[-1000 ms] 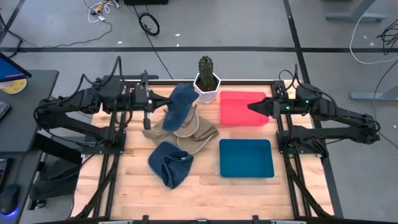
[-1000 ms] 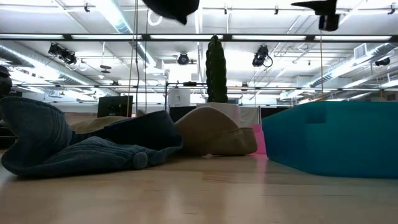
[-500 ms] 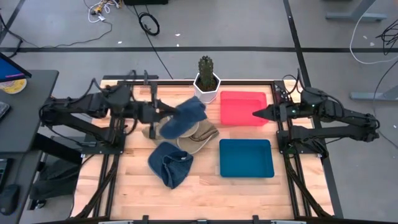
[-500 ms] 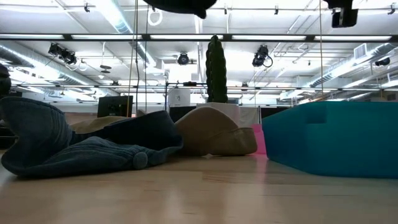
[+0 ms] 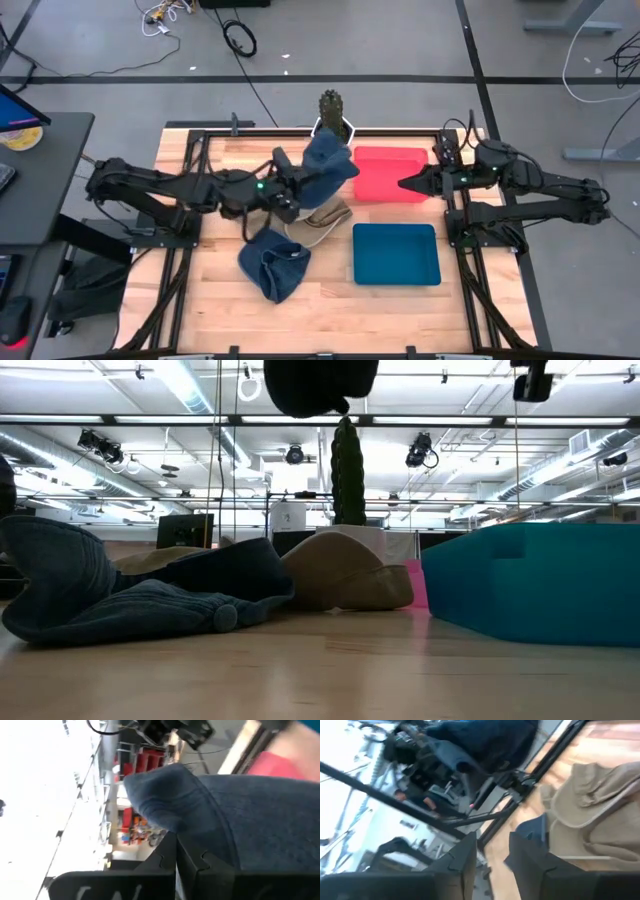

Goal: Pick & Place hat
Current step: Put the top blue cap into the pink bin

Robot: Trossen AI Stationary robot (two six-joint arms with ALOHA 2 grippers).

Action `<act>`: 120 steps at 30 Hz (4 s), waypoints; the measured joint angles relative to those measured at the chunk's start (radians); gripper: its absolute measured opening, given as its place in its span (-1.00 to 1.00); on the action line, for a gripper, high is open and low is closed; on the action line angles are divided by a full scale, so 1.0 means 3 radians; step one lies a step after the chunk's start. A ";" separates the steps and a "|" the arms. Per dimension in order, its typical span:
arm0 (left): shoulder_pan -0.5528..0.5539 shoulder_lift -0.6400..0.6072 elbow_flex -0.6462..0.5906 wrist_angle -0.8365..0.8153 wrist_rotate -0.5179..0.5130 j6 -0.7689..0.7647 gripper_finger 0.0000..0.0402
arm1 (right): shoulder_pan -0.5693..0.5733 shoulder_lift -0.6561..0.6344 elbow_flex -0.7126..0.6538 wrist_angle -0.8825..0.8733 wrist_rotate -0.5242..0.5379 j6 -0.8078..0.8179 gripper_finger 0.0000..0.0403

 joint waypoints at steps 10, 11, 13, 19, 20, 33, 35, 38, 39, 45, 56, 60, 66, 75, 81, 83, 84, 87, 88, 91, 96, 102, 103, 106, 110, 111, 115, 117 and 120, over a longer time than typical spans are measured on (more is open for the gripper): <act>-0.0113 0.0103 0.0000 0.0190 -0.0088 0.0423 -0.99 | -0.0117 0.0343 0.0003 0.0446 0.0249 0.0235 -0.31; -0.0126 0.0102 0.0000 0.0193 -0.0089 0.0488 -0.99 | -0.0135 0.0399 0.0003 0.0468 0.0151 0.0337 -0.29; -0.0150 0.0103 0.0000 0.0194 -0.0087 0.0599 -0.99 | -0.0175 0.0495 0.0003 0.0574 -0.0064 0.0515 -0.23; -0.0165 0.0103 0.0000 0.0184 -0.0090 0.0788 -0.99 | -0.0266 0.0812 0.0003 0.0923 -0.0445 0.1140 0.13; -0.0175 0.0103 0.0000 0.0183 -0.0087 0.0794 -0.99 | -0.0285 0.0853 0.0003 0.0986 -0.0451 0.1235 0.21; -0.0204 0.0103 0.0000 0.0155 0.0039 0.0783 -0.99 | -0.0452 0.1476 0.0003 0.2298 -0.0563 0.2086 0.73; -0.0204 0.0103 0.0000 0.0143 0.0039 0.0783 -0.99 | -0.0436 0.1565 0.0003 0.2425 -0.0563 0.2154 0.73; -0.0205 0.0103 0.0000 0.0092 0.0042 0.0755 -0.99 | -0.0433 0.1671 0.0003 0.2560 -0.0590 0.2254 0.72; -0.0205 0.0103 0.0000 0.0076 0.0041 0.0742 -0.99 | -0.0433 0.1706 0.0003 0.2618 -0.0612 0.2287 0.70; -0.0204 0.0102 0.0000 -0.0017 0.0040 0.0668 -0.99 | -0.0434 0.1841 0.0002 0.2740 -0.0620 0.2329 0.58; -0.0204 0.0102 0.0000 -0.0111 0.0121 0.0494 -0.99 | -0.0443 0.1903 0.0001 0.2875 -0.0828 0.2300 0.21; -0.0204 0.0102 0.0000 -0.0121 0.0155 0.0493 -0.99 | -0.0443 0.1903 0.0001 0.2875 -0.0838 0.2233 0.01; -0.0204 0.0102 0.0000 -0.0119 0.0156 0.0493 -0.99 | -0.0443 0.1903 0.0001 0.2875 -0.0953 0.2123 -0.48; -0.0205 0.0102 0.0000 -0.0116 0.0147 -0.0036 -0.99 | -0.0443 0.1904 0.0001 0.2874 -0.0996 0.1873 -0.96; -0.0298 0.0102 0.0000 -0.0111 -0.0188 -0.0456 -0.92 | -0.0473 0.1859 0.0001 0.2866 -0.0994 0.1784 -0.99; -0.0338 0.0102 0.0000 -0.0108 -0.0404 -0.0573 -0.84 | -0.0507 0.1815 0.0001 0.2869 -0.0990 0.1757 -0.99; -0.0356 0.0102 0.0000 -0.0111 -0.0508 -0.0644 -0.80 | -0.0527 0.1789 0.0001 0.2868 -0.0989 0.1729 -0.99; -0.0401 0.0101 0.0000 -0.0108 -0.0700 -0.0787 -0.64 | -0.0580 0.1713 0.0001 0.2866 -0.0985 0.1677 -0.99; -0.0410 0.0099 0.0000 -0.0108 -0.0714 -0.0832 -0.58 | -0.0597 0.1690 0.0001 0.2862 -0.0986 0.1667 -0.99; -0.0435 0.0099 0.0000 -0.0112 -0.0788 -0.0979 -0.41 | -0.0644 0.1619 -0.0001 0.2852 -0.0987 0.1664 -1.00; -0.0441 0.0099 0.0000 -0.0113 -0.1326 -0.1301 -0.15 | -0.0705 0.1443 -0.0001 0.2808 -0.0988 0.1627 -1.00; -0.0439 0.0099 0.0000 -0.0114 -0.1957 -0.1712 0.02 | -0.0849 0.1088 -0.0001 0.2454 -0.1095 0.1459 -1.00; -0.0440 0.0099 0.0000 -0.0115 -0.1994 -0.1768 0.03 | -0.0882 0.1011 -0.0001 0.2344 -0.1106 0.1406 -1.00; -0.0441 0.0099 0.0000 -0.0115 -0.2081 -0.1880 0.05 | -0.0983 0.0787 -0.0001 0.1972 -0.1111 0.1206 -1.00; -0.0431 0.0099 0.0000 -0.0115 -0.2130 -0.2168 0.03 | -0.1166 0.0513 -0.0001 0.1446 -0.1112 0.0959 -1.00; -0.0424 0.0099 0.0000 -0.0117 -0.2131 -0.2290 0.03 | -0.1206 0.0460 -0.0001 0.1325 -0.1111 0.0903 -1.00; -0.0377 0.0099 0.0001 -0.0116 -0.2124 -0.2800 -0.01 | -0.1359 0.0321 -0.0001 0.0961 -0.1085 0.0698 -1.00; -0.0346 0.0099 0.0001 -0.0116 -0.2118 -0.3035 -0.02 | -0.1436 0.0297 -0.0001 0.0848 -0.1047 0.0581 -1.00; -0.0304 0.0099 0.0001 -0.0116 -0.2110 -0.3305 -0.04 | -0.1566 0.0305 -0.0001 0.0684 -0.1017 0.0364 -1.00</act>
